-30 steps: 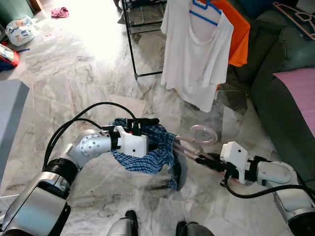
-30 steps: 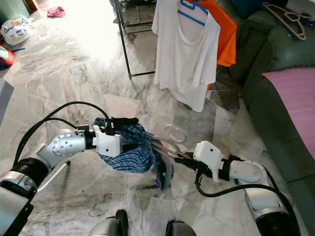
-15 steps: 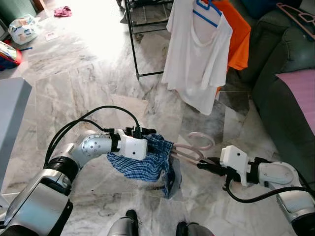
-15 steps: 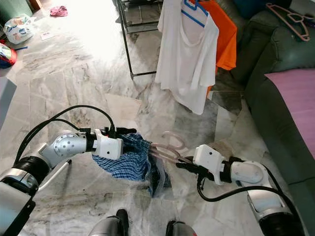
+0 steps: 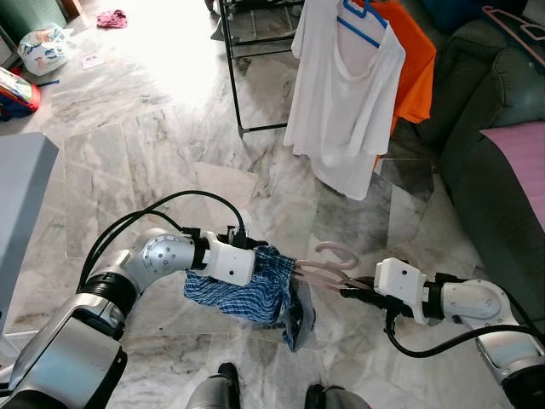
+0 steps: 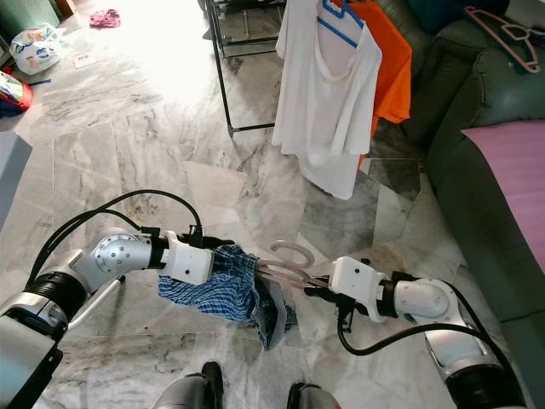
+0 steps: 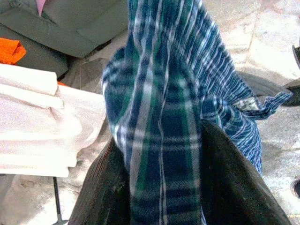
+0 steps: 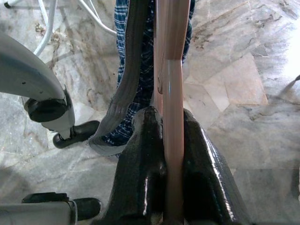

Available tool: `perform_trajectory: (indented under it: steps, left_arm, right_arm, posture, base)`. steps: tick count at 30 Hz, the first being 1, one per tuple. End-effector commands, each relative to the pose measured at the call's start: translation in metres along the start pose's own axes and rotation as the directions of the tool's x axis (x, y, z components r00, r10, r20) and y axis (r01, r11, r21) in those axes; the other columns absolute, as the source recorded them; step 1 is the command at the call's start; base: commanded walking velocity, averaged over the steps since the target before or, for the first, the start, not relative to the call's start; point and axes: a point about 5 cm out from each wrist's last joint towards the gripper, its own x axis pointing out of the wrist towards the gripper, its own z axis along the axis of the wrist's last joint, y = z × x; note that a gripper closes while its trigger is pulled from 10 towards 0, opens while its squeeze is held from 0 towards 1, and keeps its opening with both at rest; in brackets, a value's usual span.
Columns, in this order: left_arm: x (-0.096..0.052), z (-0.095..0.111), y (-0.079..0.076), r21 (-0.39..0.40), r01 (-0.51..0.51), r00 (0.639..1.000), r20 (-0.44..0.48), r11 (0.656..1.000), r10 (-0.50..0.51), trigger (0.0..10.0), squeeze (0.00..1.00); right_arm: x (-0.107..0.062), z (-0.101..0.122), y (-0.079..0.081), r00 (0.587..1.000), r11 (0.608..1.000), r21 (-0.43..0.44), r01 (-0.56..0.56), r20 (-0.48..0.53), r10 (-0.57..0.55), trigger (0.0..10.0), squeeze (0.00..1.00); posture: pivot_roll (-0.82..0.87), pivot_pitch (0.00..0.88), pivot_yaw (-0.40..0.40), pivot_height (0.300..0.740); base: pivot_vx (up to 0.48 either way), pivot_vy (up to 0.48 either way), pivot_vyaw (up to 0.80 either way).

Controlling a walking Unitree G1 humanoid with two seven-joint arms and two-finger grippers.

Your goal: Hang hanger

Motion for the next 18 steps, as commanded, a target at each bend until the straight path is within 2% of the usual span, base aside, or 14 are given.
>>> perform_trajectory:
  steps: [1, 7, 11, 12, 17, 18]
  left_arm:
    - [0.0015, -0.0014, -0.0070, -0.037, 0.035, 0.999, 0.004, 0.999, -0.035, 10.0, 1.00]
    - [0.0017, -0.0010, -0.0069, -0.057, 0.051, 0.999, 0.014, 0.997, -0.050, 10.0, 1.00]
    - [0.0016, -0.0009, -0.0071, -0.044, 0.054, 0.999, 0.011, 0.998, -0.053, 10.0, 1.00]
    - [0.0016, -0.0009, -0.0068, -0.032, 0.060, 0.998, 0.006, 0.998, -0.060, 10.0, 0.00]
    - [0.0028, -0.0001, -0.0057, -0.036, 0.077, 0.997, 0.005, 0.996, -0.077, 10.0, 0.00]
    - [0.0040, 0.0007, -0.0059, -0.040, 0.085, 0.996, 0.009, 0.996, -0.085, 9.3, 0.00]
  right_arm:
    - [0.0044, 0.0011, 0.0024, 1.000, 1.000, -0.012, -0.008, 0.008, 0.008, 10.0, 0.00]
    - [0.0062, 0.0008, 0.0031, 1.000, 1.000, -0.017, -0.012, 0.005, 0.012, 10.0, 0.00]
    - [0.0064, 0.0006, 0.0031, 1.000, 1.000, -0.019, -0.013, 0.004, 0.013, 10.0, 0.00]
    - [0.0064, 0.0001, 0.0031, 1.000, 1.000, -0.021, -0.015, 0.001, 0.015, 10.0, 0.00]
    - [0.0070, -0.0022, 0.0051, 1.000, 0.999, -0.021, -0.029, -0.008, 0.029, 10.0, 0.00]
    - [0.0083, -0.0026, 0.0072, 0.999, 0.999, -0.019, -0.039, -0.009, 0.039, 10.0, 0.00]
  posture:
    - [0.02, 0.251, 0.054, 0.740]
    - [0.02, 0.249, 0.054, 0.740]
    - [0.02, 0.249, 0.053, 0.740]
    - [0.02, 0.250, 0.053, 0.740]
    - [0.02, 0.252, 0.054, 0.740]
    - [0.02, 0.253, 0.054, 0.740]
  base:
    - [0.000, 0.000, 0.00]
    - [0.000, 0.000, 0.00]
    - [0.000, 0.000, 0.00]
    - [0.000, 0.000, 0.00]
    - [0.000, 0.000, 0.00]
    - [0.000, 0.000, 0.00]
